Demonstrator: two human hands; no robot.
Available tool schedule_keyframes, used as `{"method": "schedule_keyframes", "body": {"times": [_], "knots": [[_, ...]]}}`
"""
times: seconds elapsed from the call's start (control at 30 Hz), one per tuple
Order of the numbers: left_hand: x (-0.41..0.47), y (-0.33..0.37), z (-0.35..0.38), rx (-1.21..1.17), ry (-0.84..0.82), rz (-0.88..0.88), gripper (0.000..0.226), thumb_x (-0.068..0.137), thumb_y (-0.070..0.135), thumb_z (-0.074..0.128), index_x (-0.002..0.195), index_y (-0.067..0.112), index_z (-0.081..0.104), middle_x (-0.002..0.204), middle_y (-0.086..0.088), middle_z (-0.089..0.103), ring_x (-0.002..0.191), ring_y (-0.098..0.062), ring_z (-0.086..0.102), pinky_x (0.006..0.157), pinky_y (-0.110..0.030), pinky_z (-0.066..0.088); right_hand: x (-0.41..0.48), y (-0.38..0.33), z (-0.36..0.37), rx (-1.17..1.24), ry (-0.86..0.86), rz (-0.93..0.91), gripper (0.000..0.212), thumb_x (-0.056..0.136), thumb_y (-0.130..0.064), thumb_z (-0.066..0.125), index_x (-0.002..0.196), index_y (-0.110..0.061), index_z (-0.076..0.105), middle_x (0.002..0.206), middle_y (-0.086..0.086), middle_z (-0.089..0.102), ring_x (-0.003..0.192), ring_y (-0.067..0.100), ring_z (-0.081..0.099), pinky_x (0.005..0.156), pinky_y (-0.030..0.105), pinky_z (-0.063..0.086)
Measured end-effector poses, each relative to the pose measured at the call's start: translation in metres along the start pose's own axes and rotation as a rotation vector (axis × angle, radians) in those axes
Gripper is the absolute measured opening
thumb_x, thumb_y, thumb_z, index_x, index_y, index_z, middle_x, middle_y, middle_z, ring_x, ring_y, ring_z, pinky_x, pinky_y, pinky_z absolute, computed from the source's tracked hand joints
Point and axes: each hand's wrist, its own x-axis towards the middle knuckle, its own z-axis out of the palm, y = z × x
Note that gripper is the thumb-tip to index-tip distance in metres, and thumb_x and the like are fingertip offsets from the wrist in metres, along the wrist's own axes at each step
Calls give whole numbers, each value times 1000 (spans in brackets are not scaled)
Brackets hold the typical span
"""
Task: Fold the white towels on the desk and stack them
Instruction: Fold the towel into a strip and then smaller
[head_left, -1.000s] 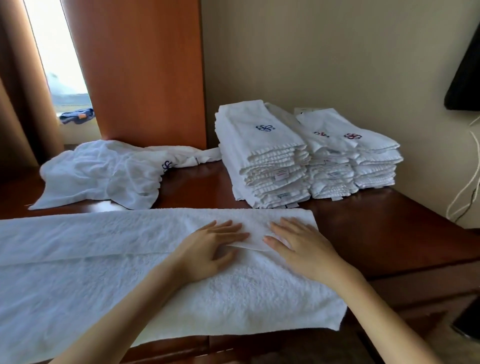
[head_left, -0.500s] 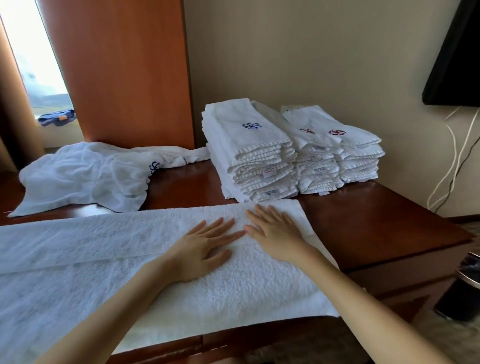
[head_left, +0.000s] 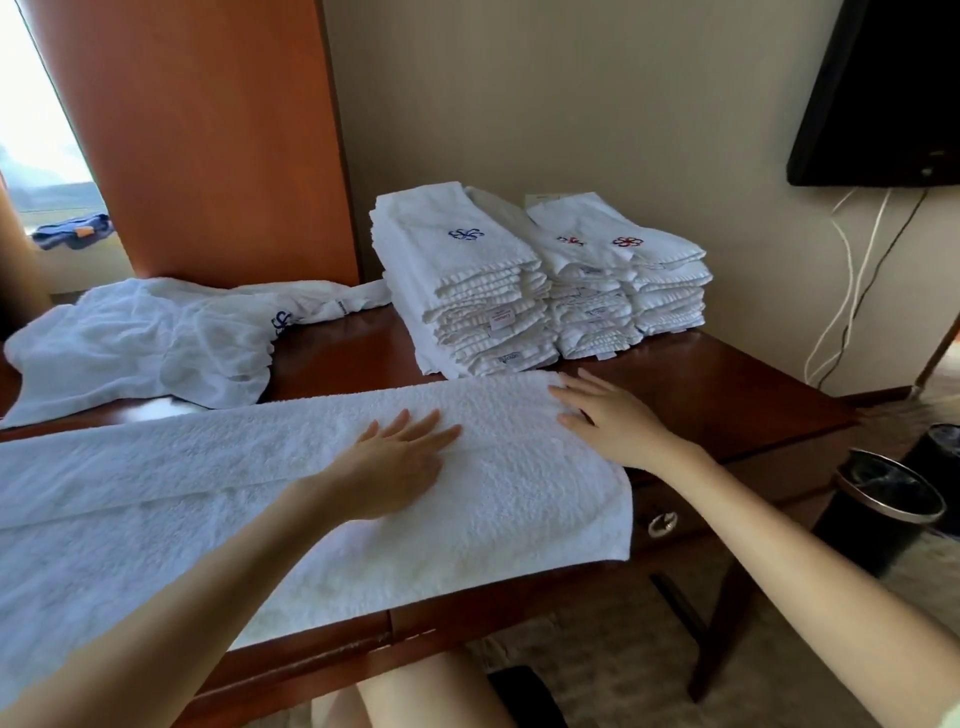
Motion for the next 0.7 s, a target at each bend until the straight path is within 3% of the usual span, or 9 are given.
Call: {"method": "schedule_keyframes", "body": {"times": [0.1, 0.23, 0.3, 0.4, 0.47, 0.57, 0.63, 0.7], "knots": [[-9, 24, 2, -64, 152, 163, 49, 104, 38, 21, 152, 39, 10, 160, 12, 4, 149, -11, -1, 122, -35, 3, -50, -1, 11, 205, 217, -282, 48, 98, -51, 44, 143, -36, 41, 152, -17, 35, 140, -4, 23, 116, 29, 24], [-23, 62, 15, -5, 180, 355, 57, 100, 55, 17, 153, 38, 4, 160, 15, 0, 147, -1, -6, 122, -30, -2, -97, 8, 43, -177, 259, -589, 76, 90, -61, 53, 153, -31, 21, 160, -8, 18, 147, 10, 18, 119, 30, 13], [-25, 69, 18, 43, 185, 334, 64, 97, 62, 19, 152, 40, -5, 160, 15, -9, 146, -2, -11, 120, -30, -8, -99, 16, 49, -328, 253, -595, 79, 90, -43, 61, 154, -29, 17, 162, -3, 13, 149, 14, 12, 121, 35, 11], [-28, 69, 15, 38, 177, 313, 70, 94, 66, 26, 149, 43, -10, 159, 17, -12, 145, 0, -15, 120, -29, -10, -95, 18, 46, -260, 335, -607, 66, 88, -16, 57, 149, -24, 34, 156, -2, 31, 144, 14, 28, 118, 35, 24], [-32, 70, 15, 4, 193, 305, 77, 88, 75, 30, 148, 47, -11, 158, 21, -12, 144, 2, -15, 120, -28, -8, -90, 15, 42, -119, 395, -587, 54, 88, -19, 50, 142, -22, 49, 145, -5, 48, 135, 13, 44, 111, 31, 35], [-38, 73, 18, -28, 185, 279, 97, 72, 92, 32, 145, 51, -17, 156, 25, -16, 142, 4, -17, 117, -27, -12, -81, 5, 34, 186, 423, -405, 31, 89, -22, 61, 120, -19, 64, 115, -5, 68, 104, 14, 64, 86, 30, 52], [-40, 72, 17, -24, 170, 245, 102, 71, 92, 35, 143, 50, -22, 154, 27, -20, 140, 6, -18, 113, -22, -14, -71, 0, 27, 344, 370, -267, 17, 92, -28, 64, 103, -15, 64, 92, -4, 67, 79, 16, 62, 66, 32, 48], [-44, 67, 15, -61, 236, 195, 87, 85, 73, 46, 148, 47, -8, 156, 28, -5, 142, 7, 1, 113, -15, 3, -63, -2, 20, 519, 283, -192, 21, 92, -33, 63, 77, -22, 53, 67, -16, 52, 58, 13, 45, 54, 28, 33]]}}
